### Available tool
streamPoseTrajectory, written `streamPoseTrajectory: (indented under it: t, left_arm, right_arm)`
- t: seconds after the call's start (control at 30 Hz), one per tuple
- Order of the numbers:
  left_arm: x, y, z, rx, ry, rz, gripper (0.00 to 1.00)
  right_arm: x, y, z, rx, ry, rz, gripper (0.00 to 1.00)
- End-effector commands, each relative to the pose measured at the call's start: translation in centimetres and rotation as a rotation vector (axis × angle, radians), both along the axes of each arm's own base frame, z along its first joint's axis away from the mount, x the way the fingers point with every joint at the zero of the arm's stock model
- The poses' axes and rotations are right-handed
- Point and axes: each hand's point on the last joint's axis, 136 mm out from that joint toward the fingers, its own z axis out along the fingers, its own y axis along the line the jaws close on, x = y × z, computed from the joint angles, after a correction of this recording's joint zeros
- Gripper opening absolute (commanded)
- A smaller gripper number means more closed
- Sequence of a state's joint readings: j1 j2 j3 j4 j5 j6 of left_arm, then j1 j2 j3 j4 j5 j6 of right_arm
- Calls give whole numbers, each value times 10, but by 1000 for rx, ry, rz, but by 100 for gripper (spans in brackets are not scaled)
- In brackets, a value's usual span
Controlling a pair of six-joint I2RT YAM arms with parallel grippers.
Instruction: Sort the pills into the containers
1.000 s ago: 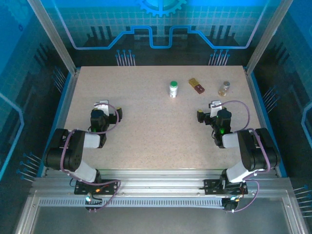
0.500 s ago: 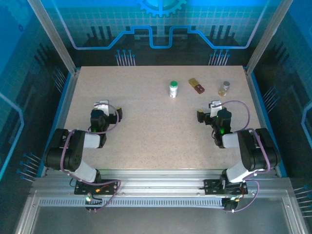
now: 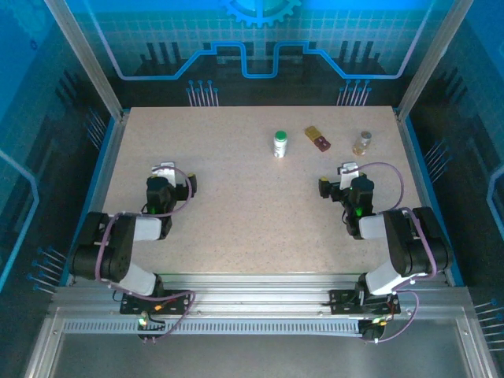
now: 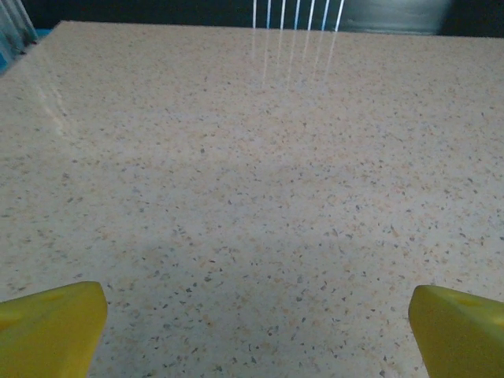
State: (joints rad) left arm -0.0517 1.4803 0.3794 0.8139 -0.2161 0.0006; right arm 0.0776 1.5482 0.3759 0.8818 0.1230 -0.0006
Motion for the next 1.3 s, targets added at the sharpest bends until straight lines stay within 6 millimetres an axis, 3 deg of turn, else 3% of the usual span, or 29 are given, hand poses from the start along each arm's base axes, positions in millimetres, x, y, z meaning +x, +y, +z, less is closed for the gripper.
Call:
streamPoseTrajectory:
  t: [0.0,0.07,0.2,0.27,0.4,0.5,0.63,0.73,0.97,1.27]
  left_arm:
    - [-4,8,34,35,-34,93,99]
    - [-11,15,46,-18,-20,160,99]
    - [-25,34,72,-168,-88,327,99]
    - [-33,44,72,-310,-121,429,99]
    - [-25,34,70,-446,-128,325,99]
    - [-18,15,75,-477,-76,243,99]
    - [-12,-19,89,-480,-51,129,99]
    - [-12,-41,96,-456,-3,78,99]
    - [-20,-84,92,-418,110,-23,99]
    - [-34,-104,77,-437,167,-75,99]
  right_arm:
    - [6,-1,14,-10,-44,-11,100]
    - [4,-4,18,-25,-64,-41,100]
    - [-4,-15,46,-94,-88,-176,100]
    - [-6,-23,58,-120,-93,-248,100]
    - [-8,-41,79,-53,-63,-391,100]
    - [9,-20,87,31,28,-291,100]
    - [53,21,83,7,170,-59,99]
    - [86,37,75,-59,223,71,97]
    - [153,34,38,-98,362,193,89]
    - [195,32,-12,-110,570,290,86]
